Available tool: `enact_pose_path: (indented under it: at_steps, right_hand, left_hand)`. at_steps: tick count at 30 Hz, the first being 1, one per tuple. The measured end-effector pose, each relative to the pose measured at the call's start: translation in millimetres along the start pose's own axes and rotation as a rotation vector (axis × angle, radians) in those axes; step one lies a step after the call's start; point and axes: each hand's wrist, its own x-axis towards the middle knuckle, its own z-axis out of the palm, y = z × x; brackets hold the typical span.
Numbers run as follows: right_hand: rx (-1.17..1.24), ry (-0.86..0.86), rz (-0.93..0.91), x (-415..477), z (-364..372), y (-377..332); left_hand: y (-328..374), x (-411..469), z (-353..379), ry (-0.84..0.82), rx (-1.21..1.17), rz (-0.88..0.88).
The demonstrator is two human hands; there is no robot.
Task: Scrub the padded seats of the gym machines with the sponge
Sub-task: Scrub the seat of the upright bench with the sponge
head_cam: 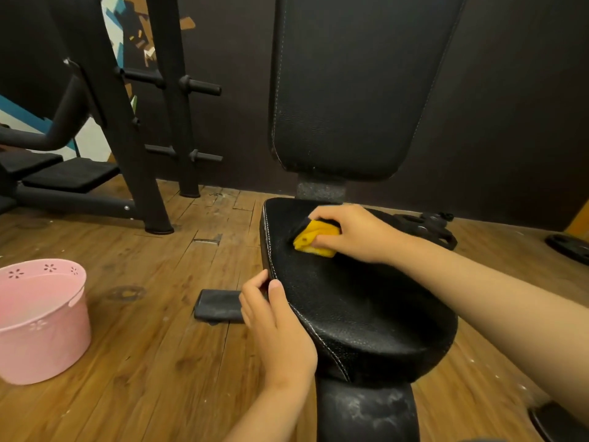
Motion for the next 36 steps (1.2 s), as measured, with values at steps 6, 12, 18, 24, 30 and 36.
enact_pose_path:
  at_steps: [6, 12, 18, 24, 30, 36]
  right_hand:
    - [0.026, -0.087, -0.064, -60, -7, -17]
    - [-0.191, 0.2, 0.433, -49, -38, 81]
    - [-0.142, 0.263, 0.502, -65, -35, 84]
    - [-0.011, 0.127, 0.091, -106, -2, -12]
    - [0.03, 0.095, 0.076, -152, -8, -21]
    - [-0.031, 0.271, 0.391, -159, -35, 54]
  left_hand:
    - [0, 0, 0, 0.003, 0.009, 0.018]
    - [0, 3, -3, -0.02, 0.048, 0.027]
    - [-4, 7, -4, -0.031, 0.053, 0.049]
    - [-1, 5, -3, -0.026, 0.052, 0.039]
    - [6, 4, -6, -0.049, 0.077, 0.042]
    - [11, 1, -6, -0.03, 0.126, 0.051]
